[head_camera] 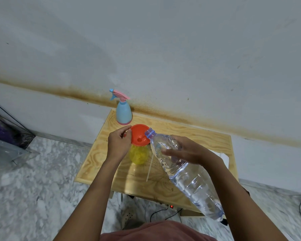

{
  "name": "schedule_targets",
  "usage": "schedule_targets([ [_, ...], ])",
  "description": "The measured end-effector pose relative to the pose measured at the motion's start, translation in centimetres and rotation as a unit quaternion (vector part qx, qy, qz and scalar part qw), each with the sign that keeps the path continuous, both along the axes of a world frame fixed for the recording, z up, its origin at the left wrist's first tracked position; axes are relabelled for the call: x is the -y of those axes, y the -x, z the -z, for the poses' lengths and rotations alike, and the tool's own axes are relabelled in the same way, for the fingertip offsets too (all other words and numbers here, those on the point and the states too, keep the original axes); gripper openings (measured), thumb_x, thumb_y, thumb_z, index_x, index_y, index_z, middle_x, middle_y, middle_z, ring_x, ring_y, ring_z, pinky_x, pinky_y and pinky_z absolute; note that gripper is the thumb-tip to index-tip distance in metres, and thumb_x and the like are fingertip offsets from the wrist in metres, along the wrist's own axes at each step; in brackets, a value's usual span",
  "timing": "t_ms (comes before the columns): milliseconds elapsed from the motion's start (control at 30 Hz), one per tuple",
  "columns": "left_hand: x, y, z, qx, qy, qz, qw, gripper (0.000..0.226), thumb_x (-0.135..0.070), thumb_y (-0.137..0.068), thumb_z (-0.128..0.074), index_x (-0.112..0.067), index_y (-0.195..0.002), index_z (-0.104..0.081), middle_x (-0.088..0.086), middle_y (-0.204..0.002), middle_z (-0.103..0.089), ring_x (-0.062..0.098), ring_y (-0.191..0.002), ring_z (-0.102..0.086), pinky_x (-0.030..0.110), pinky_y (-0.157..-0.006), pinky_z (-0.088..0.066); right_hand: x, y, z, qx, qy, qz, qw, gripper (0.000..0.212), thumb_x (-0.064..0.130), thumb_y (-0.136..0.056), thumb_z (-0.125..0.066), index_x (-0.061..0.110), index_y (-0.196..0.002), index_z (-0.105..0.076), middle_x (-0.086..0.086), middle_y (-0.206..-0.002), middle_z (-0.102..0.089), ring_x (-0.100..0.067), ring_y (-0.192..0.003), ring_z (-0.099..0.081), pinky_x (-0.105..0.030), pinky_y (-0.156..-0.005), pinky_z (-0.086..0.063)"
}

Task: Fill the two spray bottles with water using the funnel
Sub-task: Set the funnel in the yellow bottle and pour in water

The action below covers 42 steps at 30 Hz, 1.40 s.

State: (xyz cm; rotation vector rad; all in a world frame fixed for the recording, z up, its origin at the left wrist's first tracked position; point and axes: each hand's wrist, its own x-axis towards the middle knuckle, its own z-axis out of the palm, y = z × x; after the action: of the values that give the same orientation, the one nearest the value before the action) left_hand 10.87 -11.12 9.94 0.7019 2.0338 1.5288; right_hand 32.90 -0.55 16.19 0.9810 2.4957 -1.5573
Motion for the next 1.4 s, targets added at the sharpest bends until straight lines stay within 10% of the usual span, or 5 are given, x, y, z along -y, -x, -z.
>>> schedule_targets([
  [533, 0.0, 0.3, 0.1, -0.006, 0.016, 0.013, 1.0, 0.027, -0.023, -0.097, -0.059, -0.016, -0.121, -0.071, -0.006, -0.082, -0.064, 0.015, -0.086, -0.062, 0.044, -0.087, -0.058, -0.4, -1.8, -0.2, -0.217, -0.04, 0.19, 0.957, 0.058, 0.046, -0.074, -0.072, 0.052, -0.126, -0.048, 0.007, -0.131, -0.057, -0.006, -0.103, -0.066, -0.021, -0.062, -0.055],
  [700, -0.1, 0.6, 0.2, -0.018, 0.019, 0.021, 0.999, 0.024, -0.023, -0.097, -0.059, -0.019, -0.117, -0.072, -0.005, -0.072, -0.057, 0.016, -0.077, -0.058, 0.049, -0.085, -0.059, -2.1, -1.8, 0.3, -0.282, -0.111, 0.298, 0.905, 0.06, 0.048, -0.084, -0.071, 0.045, -0.135, -0.04, 0.016, -0.132, -0.055, -0.001, -0.118, -0.059, -0.025, -0.09, -0.053],
  [1400, -0.8, 1.4, 0.4, -0.053, 0.034, 0.052, 0.997, 0.02, -0.018, -0.097, -0.059, -0.018, -0.111, -0.073, -0.001, -0.066, -0.051, 0.013, -0.066, -0.053, 0.037, -0.074, -0.056, -8.4, 3.3, 3.4, -0.22, -0.161, 0.464, 0.843, 0.079, 0.046, -0.086, -0.071, 0.02, -0.148, -0.029, -0.002, -0.143, -0.05, -0.013, -0.123, -0.05, -0.025, -0.094, -0.04],
])
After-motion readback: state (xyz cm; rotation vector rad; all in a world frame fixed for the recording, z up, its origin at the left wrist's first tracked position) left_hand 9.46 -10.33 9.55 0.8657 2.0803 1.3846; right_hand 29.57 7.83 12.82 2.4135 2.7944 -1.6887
